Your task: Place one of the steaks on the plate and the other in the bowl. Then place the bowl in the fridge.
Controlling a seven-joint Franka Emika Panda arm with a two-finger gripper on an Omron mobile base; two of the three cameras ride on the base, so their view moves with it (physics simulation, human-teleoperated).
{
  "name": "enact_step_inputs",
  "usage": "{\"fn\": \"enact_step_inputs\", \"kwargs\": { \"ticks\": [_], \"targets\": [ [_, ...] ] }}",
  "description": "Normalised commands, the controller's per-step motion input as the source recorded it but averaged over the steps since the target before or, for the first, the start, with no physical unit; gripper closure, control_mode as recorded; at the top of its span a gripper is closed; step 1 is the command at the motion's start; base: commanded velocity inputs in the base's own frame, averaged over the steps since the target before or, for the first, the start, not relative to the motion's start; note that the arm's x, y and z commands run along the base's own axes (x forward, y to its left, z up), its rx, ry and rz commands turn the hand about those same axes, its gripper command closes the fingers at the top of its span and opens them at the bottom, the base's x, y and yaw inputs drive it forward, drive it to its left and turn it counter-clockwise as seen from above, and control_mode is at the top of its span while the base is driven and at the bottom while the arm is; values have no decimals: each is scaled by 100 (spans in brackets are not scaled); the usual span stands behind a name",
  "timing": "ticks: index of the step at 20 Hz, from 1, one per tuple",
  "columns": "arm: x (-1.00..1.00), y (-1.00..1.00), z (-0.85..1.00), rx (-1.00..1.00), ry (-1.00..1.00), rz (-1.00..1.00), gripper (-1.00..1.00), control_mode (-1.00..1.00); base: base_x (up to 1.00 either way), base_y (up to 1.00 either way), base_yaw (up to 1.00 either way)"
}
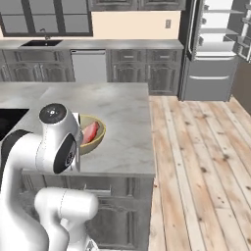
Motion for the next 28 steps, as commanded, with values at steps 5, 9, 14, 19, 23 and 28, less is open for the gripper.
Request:
{"fn": "enact_step_inputs", "kwargs": {
  "ticks": [5,9,14,19,23,28],
  "targets": [
    [0,0,0,0,0,0,100,100,0,-81,3],
    [0,0,0,0,0,0,100,100,6,-76,4],
    [0,0,0,0,0,0,100,100,19,-64,7],
    [0,0,0,0,0,0,100,100,32,-52,7],
    [0,0,0,0,0,0,100,100,41,-44,5],
    [0,0,0,0,0,0,100,100,56,-60,4]
  ]
}}
